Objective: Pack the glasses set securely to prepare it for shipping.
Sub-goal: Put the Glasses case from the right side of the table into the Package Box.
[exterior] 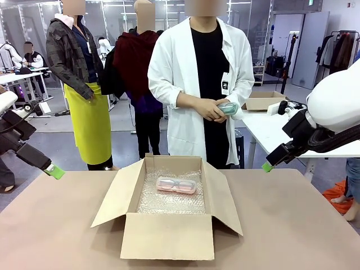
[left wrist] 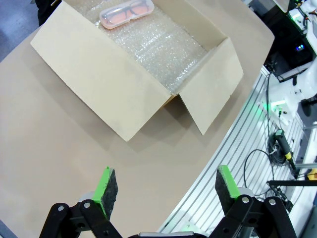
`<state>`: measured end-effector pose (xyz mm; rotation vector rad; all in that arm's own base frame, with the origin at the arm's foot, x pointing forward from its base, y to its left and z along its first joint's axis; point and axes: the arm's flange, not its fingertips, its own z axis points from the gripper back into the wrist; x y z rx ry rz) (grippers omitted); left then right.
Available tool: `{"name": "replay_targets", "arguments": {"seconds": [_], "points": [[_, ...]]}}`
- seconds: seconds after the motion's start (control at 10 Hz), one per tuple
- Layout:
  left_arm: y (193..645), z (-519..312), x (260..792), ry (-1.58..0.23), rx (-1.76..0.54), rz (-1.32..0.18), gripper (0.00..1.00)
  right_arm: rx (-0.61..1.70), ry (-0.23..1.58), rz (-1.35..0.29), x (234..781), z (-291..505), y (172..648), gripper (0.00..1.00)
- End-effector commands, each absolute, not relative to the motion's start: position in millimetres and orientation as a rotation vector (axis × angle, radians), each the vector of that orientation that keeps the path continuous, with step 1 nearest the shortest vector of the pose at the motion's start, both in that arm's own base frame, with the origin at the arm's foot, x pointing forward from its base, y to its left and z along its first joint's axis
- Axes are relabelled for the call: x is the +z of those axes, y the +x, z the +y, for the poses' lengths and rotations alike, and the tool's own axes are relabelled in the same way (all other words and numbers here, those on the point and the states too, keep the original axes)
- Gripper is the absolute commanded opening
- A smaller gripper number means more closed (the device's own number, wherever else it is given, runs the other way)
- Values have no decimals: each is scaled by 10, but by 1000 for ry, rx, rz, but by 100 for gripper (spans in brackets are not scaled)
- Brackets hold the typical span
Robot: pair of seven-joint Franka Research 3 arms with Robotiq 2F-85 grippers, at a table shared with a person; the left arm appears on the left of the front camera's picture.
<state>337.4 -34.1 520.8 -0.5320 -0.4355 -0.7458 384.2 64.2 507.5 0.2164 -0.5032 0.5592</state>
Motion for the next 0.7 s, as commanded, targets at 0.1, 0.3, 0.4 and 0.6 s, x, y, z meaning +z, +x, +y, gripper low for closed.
{"name": "replay_targets", "arguments": {"seconds": [0.1,0.3,0.4,0.6], "points": [[3371,-317,5213,-561,-765,-444,100,545,219,-491,5098,663,3860,100],[3371,-317,5213,-561,-765,-444,100,545,219,-491,5098,663,3860,100],[3371,-317,5213,-561,-765,-444,100,545,219,-491,5098,663,3860,100],[3371,-317,5213,-561,-765,-444,100,545,219,-491,5098,663,3860,100]]}}
